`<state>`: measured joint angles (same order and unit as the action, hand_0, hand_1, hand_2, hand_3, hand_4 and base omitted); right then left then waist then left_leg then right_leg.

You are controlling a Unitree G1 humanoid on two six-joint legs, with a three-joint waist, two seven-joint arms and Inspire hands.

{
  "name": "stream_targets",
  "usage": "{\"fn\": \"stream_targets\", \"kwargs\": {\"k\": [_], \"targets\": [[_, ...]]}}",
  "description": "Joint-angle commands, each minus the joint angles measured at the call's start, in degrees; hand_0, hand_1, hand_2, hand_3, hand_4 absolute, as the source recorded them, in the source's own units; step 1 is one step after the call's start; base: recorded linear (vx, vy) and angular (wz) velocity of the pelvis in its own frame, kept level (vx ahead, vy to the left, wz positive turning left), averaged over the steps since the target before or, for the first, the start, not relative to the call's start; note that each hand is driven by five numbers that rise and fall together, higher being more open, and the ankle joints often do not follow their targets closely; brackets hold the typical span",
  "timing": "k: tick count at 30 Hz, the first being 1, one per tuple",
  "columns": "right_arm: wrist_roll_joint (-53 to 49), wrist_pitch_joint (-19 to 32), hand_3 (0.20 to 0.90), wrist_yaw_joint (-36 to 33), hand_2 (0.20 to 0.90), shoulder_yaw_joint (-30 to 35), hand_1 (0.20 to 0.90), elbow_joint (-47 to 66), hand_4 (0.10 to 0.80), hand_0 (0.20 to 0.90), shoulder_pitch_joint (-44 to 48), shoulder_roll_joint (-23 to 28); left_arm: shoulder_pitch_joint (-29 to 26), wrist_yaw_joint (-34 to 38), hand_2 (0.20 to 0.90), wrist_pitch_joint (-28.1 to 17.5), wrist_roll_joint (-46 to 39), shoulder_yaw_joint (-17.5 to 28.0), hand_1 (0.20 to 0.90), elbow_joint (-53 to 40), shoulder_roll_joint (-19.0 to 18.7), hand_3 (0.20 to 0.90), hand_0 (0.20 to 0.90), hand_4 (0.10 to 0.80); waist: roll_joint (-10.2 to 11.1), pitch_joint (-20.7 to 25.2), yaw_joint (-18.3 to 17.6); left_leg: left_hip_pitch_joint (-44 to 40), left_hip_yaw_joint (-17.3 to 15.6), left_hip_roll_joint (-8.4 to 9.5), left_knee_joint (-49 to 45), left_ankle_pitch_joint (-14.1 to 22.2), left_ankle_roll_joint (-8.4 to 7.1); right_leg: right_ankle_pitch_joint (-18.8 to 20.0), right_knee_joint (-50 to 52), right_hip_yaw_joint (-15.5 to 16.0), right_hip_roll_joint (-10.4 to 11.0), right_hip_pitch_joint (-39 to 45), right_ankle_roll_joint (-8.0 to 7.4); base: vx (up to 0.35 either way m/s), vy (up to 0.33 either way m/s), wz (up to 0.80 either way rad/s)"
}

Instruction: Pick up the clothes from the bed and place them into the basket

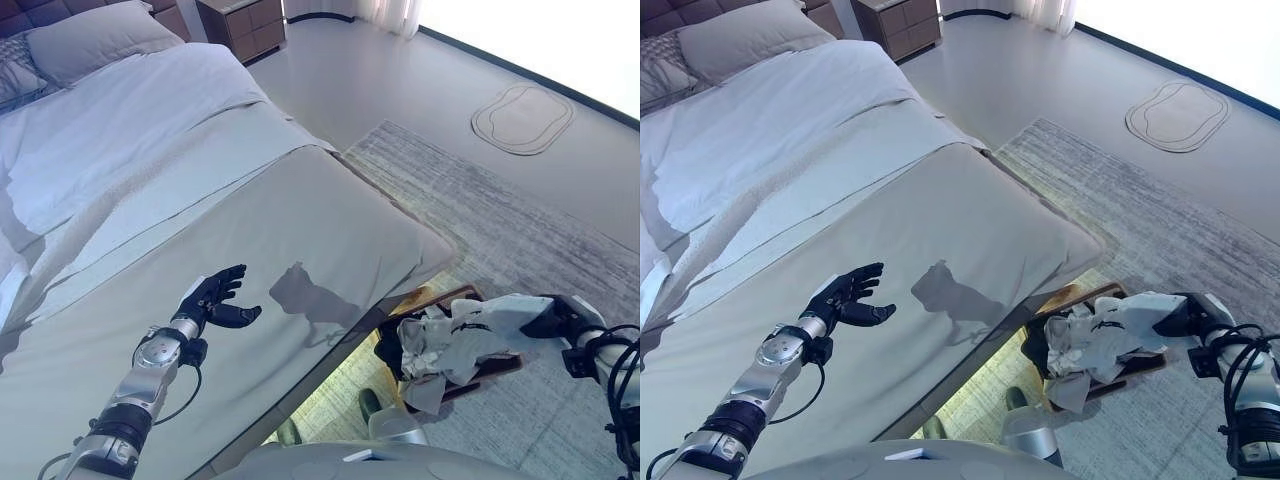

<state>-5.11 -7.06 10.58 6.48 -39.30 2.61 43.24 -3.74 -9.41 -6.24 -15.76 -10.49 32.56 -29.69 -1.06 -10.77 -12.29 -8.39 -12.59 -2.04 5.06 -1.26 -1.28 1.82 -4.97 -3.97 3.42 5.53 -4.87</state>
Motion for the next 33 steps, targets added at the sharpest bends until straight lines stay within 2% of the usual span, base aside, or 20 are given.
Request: {"fn": "stream_targets", "kwargs": {"k": [1,15,22,29,33], "targets": [[-0.15,4.34,0.9,-4.75,0.9,1.27,0.9,-2.36,0.8,0.9,4.42,3.18,-2.93,0.58,0.9,-3.66,0.15,1.24,0.9,-0.84,-1.08,0.9,0.9,0.8,1.16,4.23,2.01,0.32,-0.83,0.06,-6.8,8.63,0.79,0.46,4.78,2.86,-1.24,-6.6,-1.01,0.0,0.0,0.0],[-6.06,5.55,0.9,-5.67,0.9,2.12,0.9,-3.47,0.8,0.9,2.64,-1.19,-2.23,0.53,0.9,-4.0,-0.59,2.63,0.9,-0.59,-0.96,0.9,0.9,0.8,1.1,3.56,2.11,0.04,-0.38,0.01,-6.26,8.18,0.82,0.42,4.77,2.71,-1.46,-6.29,-1.09,0.0,0.0,0.0],[-7.8,4.18,0.9,-9.95,0.9,2.14,0.9,-1.44,0.8,0.9,0.83,-4.96,-1.63,2.07,0.9,-4.29,-0.83,2.79,0.9,-0.61,0.44,0.9,0.9,0.8,0.97,3.15,1.79,0.44,0.29,0.26,-6.55,8.26,1.04,0.27,5.05,2.05,-1.92,-6.66,-0.9,0.0,0.0,0.0],[-4.34,4.29,0.9,-16.49,0.9,1.85,0.9,6.47,0.8,0.9,-0.95,-8.38,0.45,3.74,0.9,-5.02,-0.36,3.8,0.9,-1.39,1.99,0.9,0.9,0.8,0.43,2.86,1.45,0.19,0.72,0.16,-6.21,8.04,0.94,0.21,4.64,1.91,-2.12,-6.18,-0.67,0.0,0.0,0.0],[-1.38,7.72,0.9,-17.58,0.9,0.63,0.9,13.7,0.8,0.9,-1.29,-10.18,1.22,4.43,0.9,-5.43,0.21,4.14,0.9,-1.61,3.45,0.9,0.9,0.8,0.15,2.89,1.41,0.02,1.17,0.21,-5.83,7.84,0.88,0.11,4.43,1.99,-2.11,-5.88,-0.61,0.0,0.0,0.0]]}}
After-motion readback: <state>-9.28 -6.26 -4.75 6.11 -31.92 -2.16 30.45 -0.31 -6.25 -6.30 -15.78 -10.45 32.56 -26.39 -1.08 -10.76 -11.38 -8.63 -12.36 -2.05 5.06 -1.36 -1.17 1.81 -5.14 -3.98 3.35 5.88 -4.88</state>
